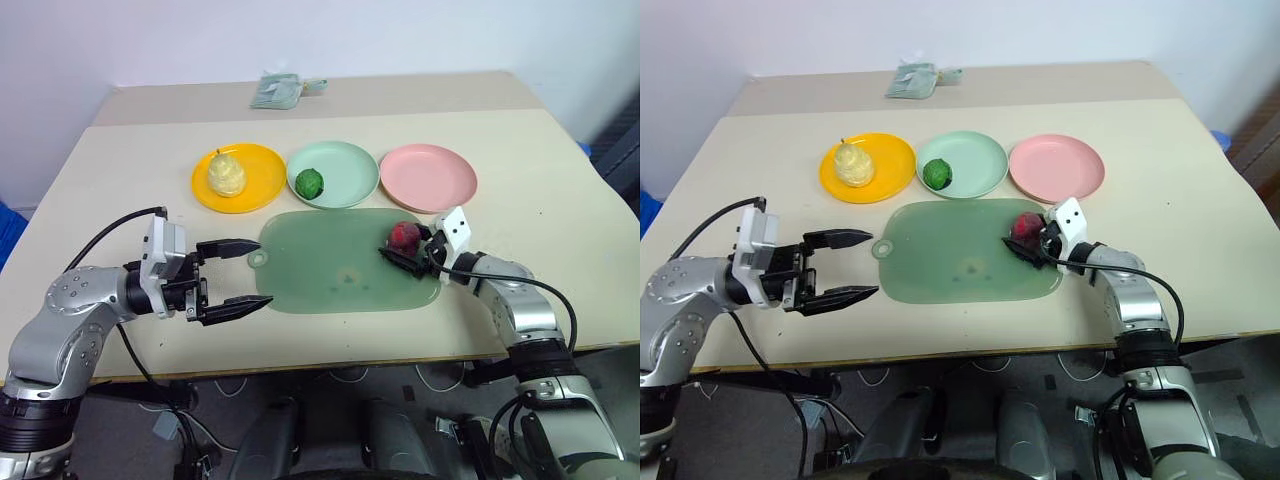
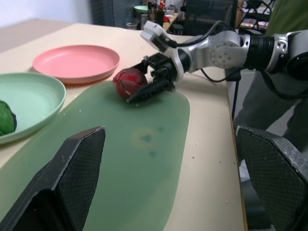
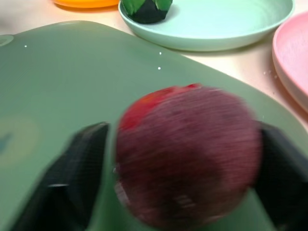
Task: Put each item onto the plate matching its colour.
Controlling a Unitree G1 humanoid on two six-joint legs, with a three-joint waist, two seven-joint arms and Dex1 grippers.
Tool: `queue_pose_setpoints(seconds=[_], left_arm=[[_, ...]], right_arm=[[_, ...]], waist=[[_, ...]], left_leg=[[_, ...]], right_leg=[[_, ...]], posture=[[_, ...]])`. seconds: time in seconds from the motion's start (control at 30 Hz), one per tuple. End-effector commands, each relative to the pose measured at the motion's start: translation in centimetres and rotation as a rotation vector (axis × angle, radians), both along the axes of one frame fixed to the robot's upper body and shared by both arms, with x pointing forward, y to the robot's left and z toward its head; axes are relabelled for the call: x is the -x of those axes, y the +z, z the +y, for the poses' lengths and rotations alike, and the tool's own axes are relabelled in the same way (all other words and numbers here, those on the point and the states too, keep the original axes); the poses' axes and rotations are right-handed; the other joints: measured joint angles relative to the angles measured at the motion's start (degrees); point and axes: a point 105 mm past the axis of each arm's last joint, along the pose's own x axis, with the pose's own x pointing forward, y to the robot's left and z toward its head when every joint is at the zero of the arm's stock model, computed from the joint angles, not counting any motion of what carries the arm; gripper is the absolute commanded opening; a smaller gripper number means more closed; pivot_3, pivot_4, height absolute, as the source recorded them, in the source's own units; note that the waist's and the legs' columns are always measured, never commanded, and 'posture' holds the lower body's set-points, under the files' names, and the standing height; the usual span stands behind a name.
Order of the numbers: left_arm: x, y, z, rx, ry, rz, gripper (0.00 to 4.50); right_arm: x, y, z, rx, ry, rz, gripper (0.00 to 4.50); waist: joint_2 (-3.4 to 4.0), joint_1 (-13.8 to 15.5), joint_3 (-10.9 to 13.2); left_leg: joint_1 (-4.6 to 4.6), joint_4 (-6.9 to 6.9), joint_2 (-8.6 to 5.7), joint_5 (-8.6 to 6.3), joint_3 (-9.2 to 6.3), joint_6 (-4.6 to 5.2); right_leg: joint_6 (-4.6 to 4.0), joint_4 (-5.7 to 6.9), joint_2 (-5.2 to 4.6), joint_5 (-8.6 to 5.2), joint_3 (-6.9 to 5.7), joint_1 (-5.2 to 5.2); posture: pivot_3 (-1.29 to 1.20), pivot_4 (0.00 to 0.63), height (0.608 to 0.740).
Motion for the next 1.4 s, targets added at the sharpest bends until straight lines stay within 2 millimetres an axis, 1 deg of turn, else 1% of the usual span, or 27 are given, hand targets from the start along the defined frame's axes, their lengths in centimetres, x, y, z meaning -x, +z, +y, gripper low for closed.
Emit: queue_pose_setpoints(seconds=[0.03, 0.1, 0.2, 0.27, 0.33, 0.4, 0.53, 0.7, 0.87, 1.0, 1.03, 1.13, 1.2, 1.3, 1.4], left_arm=[[0.4, 1.0, -0.3, 0.015, -0.007, -0.044, 4.50], [0.4, 0.9, -0.4, 0.016, -0.003, -0.043, 4.50], [0.5, 0.8, -0.7, 0.022, -0.008, -0.039, 4.50], [0.6, 0.8, -1.0, 0.025, -0.012, -0.039, 4.50], [0.7, 0.8, -1.1, 0.027, -0.010, -0.040, 4.50], [0.7, 0.9, -1.1, 0.026, -0.007, -0.042, 4.50], [0.7, 1.1, -1.4, 0.028, 0.019, -0.068, 4.50], [0.4, 1.3, -1.6, 0.026, 0.082, -0.100, 4.50], [0.0, 1.1, -2.0, 0.025, 0.106, -0.108, 4.50], [-0.2, 0.8, -2.5, 0.013, 0.106, -0.104, 4.50], [-0.4, 0.8, -2.5, 0.013, 0.110, -0.106, 4.50], [-0.9, 0.7, -2.6, 0.015, 0.131, -0.108, 4.50], [-1.2, 0.8, -2.6, 0.036, 0.149, -0.103, 4.50], [-1.7, 1.0, -2.4, 0.068, 0.188, -0.097, 4.50], [-2.1, 1.4, -2.2, 0.096, 0.213, -0.103, 4.50]], right_arm=[[-0.5, 2.5, 0.5, -0.029, 0.008, -0.097, 2.47], [-0.5, 3.2, 0.5, -0.041, 0.008, -0.114, 2.47], [-1.1, 5.3, 0.3, -0.064, 0.001, -0.155, 2.47], [-2.1, 6.8, -0.1, -0.074, -0.028, -0.188, 2.47], [-3.8, 8.0, -1.0, -0.068, -0.092, -0.208, 2.47], [-4.8, 8.4, -1.5, -0.054, -0.127, -0.218, 2.47], [-8.3, 9.0, -3.6, -0.008, -0.283, -0.231, 2.47], [-10.1, 9.1, -4.6, -0.005, -0.434, -0.219, 2.47], [-10.6, 8.3, -4.6, 0.007, -0.506, -0.181, 2.47], [-10.7, 8.2, -4.5, -0.002, -0.526, -0.167, 4.40], [-10.8, 8.3, -4.4, 0.007, -0.527, -0.180, 4.46], [-10.8, 9.1, -4.5, -0.003, -0.531, -0.224, 4.46], [-10.5, 9.9, -4.6, -0.013, -0.495, -0.260, 4.46], [-9.9, 11.4, -4.6, -0.052, -0.411, -0.323, 4.46], [-8.6, 12.2, -4.4, -0.070, -0.284, -0.382, 4.46]], waist=[[0.00, 0.1, 0.0], [0.00, 0.1, 0.0], [0.04, 0.0, 0.0], [0.07, 0.0, 0.0], [0.09, -0.1, 0.1], [0.09, -0.1, 0.1], [0.07, 0.0, 0.1], [0.07, -0.3, 0.1], [0.07, -0.4, 0.1], [0.08, -0.4, 0.1], [0.08, -0.4, 0.1], [0.08, -0.4, 0.1], [0.08, -0.4, 0.1], [0.09, -0.4, 0.1], [0.09, -0.3, 0.1]], left_leg=[[0.00, 0.00, 0.00, 0.00, 0.00, 0.00], [0.00, 0.00, 0.00, 0.00, 0.00, 0.00], [0.00, 0.00, -0.01, 0.00, 0.00, 0.00], [0.00, 0.00, -0.01, 0.00, 0.01, 0.00], [0.00, -0.01, 0.00, 0.00, 0.01, -0.01], [0.00, -0.03, 0.00, 0.01, 0.03, -0.02], [0.01, -0.18, -0.03, 0.05, 0.04, -0.07], [0.02, -0.42, -0.02, 0.19, 0.08, -0.30], [0.02, -0.60, 0.03, 0.34, 0.08, -0.53], [0.02, -0.59, 0.02, 0.34, 0.08, -0.52], [0.02, -0.59, 0.02, 0.34, 0.08, -0.52], [0.02, -0.59, 0.02, 0.34, 0.08, -0.51], [0.03, -0.58, 0.01, 0.34, 0.08, -0.51], [0.03, -0.59, 0.01, 0.34, 0.08, -0.51], [0.03, -0.57, 0.01, 0.26, 0.08, -0.37]], right_leg=[[0.00, 0.00, 0.00, 0.00, 0.00, 0.00], [0.00, -0.01, 0.00, 0.00, 0.00, 0.01], [0.00, -0.01, -0.01, 0.00, 0.00, 0.01], [0.00, 0.00, -0.01, 0.00, -0.01, 0.00], [0.00, 0.00, 0.00, 0.00, -0.01, -0.02], [0.00, 0.00, 0.01, 0.00, -0.01, -0.04], [-0.02, -0.06, 0.00, -0.01, -0.02, -0.04], [-0.06, -0.07, 0.00, -0.03, 0.02, -0.15], [-0.15, -0.02, 0.08, -0.07, 0.03, -0.26], [-0.15, -0.01, 0.12, -0.07, 0.03, -0.26], [-0.15, -0.01, 0.12, -0.07, 0.03, -0.26], [-0.15, 0.01, 0.13, -0.07, 0.03, -0.26], [-0.15, 0.00, 0.13, -0.07, 0.03, -0.25], [-0.15, 0.01, 0.14, -0.07, 0.03, -0.26], [-0.14, 0.01, 0.15, -0.07, 0.02, -0.24]], posture=[[0.00, 0.150, 0.740], [0.00, 0.150, 0.740], [0.00, 0.150, 0.740], [0.00, 0.150, 0.740], [0.00, 0.150, 0.740], [0.00, 0.150, 0.740], [0.00, 0.150, 0.740], [0.00, 0.150, 0.740], [0.00, 0.150, 0.740], [0.00, 0.150, 0.740], [0.00, 0.150, 0.740], [0.00, 0.150, 0.740], [0.00, 0.150, 0.740], [0.00, 0.150, 0.740], [0.00, 0.150, 0.740]])
